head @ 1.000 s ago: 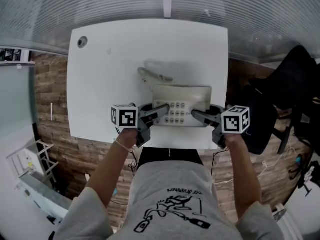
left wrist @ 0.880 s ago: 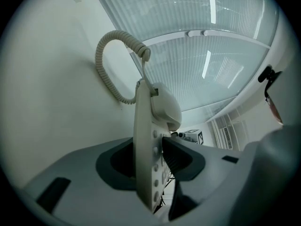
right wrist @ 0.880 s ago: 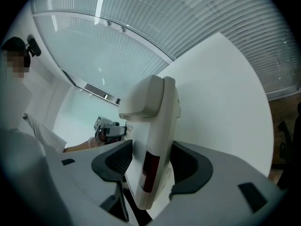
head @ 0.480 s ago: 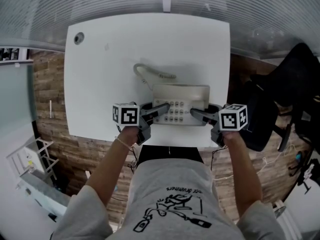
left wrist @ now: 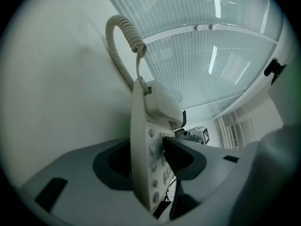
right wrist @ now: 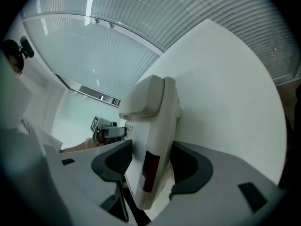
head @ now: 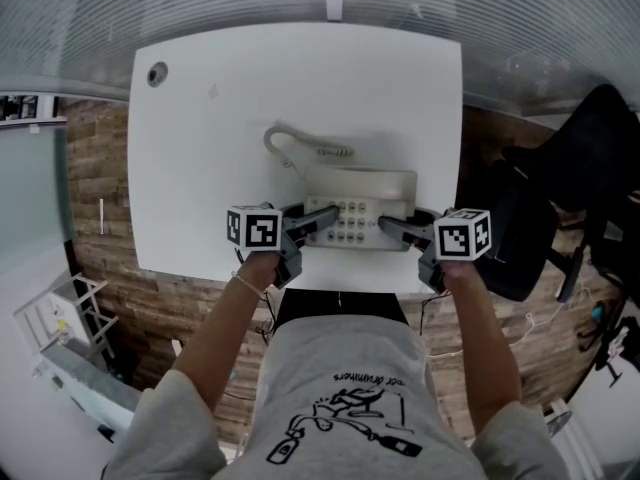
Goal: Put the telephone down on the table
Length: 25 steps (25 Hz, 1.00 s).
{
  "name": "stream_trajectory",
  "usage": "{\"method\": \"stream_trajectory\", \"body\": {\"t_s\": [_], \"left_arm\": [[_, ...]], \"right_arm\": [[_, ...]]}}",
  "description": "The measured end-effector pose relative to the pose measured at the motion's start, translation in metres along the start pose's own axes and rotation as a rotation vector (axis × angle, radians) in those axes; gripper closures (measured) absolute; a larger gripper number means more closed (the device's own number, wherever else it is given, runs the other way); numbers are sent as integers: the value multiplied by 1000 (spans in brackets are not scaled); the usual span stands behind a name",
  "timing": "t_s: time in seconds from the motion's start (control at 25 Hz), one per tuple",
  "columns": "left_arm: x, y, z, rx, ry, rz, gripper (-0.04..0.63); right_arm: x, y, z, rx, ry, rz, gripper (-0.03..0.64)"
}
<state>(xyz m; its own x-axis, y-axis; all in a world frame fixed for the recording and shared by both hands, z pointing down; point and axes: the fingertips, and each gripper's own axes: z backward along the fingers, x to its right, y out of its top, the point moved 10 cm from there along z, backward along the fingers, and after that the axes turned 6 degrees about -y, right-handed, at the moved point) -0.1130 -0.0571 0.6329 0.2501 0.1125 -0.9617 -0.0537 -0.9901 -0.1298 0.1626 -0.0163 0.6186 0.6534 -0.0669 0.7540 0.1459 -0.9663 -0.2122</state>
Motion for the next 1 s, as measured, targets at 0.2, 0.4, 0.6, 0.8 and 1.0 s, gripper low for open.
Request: {"method": "stream_trajectory", "body": {"t_s": [0.2, 0.4, 0.6, 0.8, 1.0], "left_arm": [[0, 0, -1, 5, 14, -12, 402], [1, 0, -2, 5, 34, -28, 393], [-2, 2, 0, 2, 71, -56, 382], [0, 3, -1, -14, 96, -68, 373], [2, 6, 0, -32, 131, -81, 365]], "right_arm": [[-1, 1, 0, -6, -18, -6, 348], [-3, 1, 1, -5, -34, -11, 348], [-3, 1, 0, 0, -46, -13, 348], [-4, 0, 0, 1, -54, -17, 348], [-5, 1, 0, 4, -63, -18, 348]]}}
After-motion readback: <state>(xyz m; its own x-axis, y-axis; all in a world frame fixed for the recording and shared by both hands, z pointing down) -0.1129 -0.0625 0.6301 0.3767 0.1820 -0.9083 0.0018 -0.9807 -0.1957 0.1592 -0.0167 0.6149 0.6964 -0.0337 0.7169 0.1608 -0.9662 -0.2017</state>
